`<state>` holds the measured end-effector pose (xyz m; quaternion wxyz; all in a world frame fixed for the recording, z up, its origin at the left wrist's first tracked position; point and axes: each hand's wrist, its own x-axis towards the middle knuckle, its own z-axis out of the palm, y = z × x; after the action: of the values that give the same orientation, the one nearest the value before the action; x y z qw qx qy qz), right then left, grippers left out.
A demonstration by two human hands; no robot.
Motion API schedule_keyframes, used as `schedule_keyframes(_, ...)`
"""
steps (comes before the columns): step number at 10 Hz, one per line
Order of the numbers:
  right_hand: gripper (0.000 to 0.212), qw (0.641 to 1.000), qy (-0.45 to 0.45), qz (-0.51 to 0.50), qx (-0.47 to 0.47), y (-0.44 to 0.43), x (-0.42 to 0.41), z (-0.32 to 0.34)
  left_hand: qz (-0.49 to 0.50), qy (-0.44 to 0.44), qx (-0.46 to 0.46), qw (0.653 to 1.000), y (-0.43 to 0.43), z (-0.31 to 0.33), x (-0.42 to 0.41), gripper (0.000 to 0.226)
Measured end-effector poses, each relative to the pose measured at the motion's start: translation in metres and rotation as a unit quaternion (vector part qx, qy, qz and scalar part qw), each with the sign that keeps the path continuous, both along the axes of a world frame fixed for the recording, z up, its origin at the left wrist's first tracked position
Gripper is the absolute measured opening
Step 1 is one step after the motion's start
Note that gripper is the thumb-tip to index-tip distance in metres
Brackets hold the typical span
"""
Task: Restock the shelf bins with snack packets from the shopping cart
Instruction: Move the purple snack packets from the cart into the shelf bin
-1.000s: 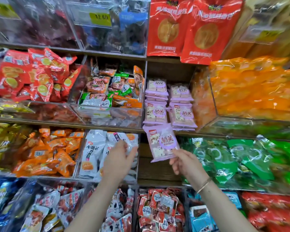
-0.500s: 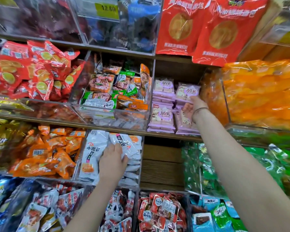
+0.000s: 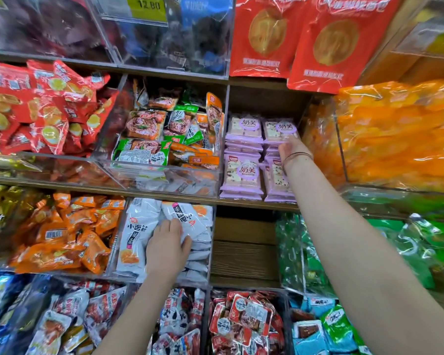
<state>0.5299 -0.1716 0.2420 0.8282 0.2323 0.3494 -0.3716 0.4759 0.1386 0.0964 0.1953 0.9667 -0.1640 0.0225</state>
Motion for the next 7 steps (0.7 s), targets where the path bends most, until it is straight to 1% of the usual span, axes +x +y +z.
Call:
schedule_keyframes(1,0.046,0.750,0.346,0.345,-0.445,0.023,-0.027,0.012,0.006,0.032,0.001,0.999,0.000,0.013,-0.005,0.030)
schedule_keyframes(2,0.032,0.751,0.234,0.345,-0.512,0.037,-0.066,0.009,0.002,0.011,-0.054,0.998,0.001,0.033,-0.027,0.039)
schedule_keyframes(3,0.013,0.702,0.226,0.312,-0.599,0.060,-0.130,-0.001,-0.042,-0.035,-0.095,0.994,0.006,0.044,-0.068,0.033)
schedule_keyframes(4,0.021,0.606,0.248,0.350,-0.670,0.085,-0.211,-0.023,-0.106,-0.006,-0.078,0.991,0.015,0.033,-0.117,0.021)
schedule_keyframes(5,0.023,0.543,0.284,0.430,-0.663,0.104,-0.289,-0.068,-0.149,0.132,0.000,0.980,0.027,0.008,-0.161,0.027)
schedule_keyframes(6,0.019,0.506,0.334,0.512,-0.608,0.122,-0.357,-0.126,-0.191,0.215,0.053,0.956,0.045,-0.021,-0.198,0.024)
schedule_keyframes(7,0.018,0.441,0.400,0.584,-0.552,0.145,-0.421,-0.181,-0.231,0.265,0.078,0.933,0.064,-0.039,-0.226,0.017)
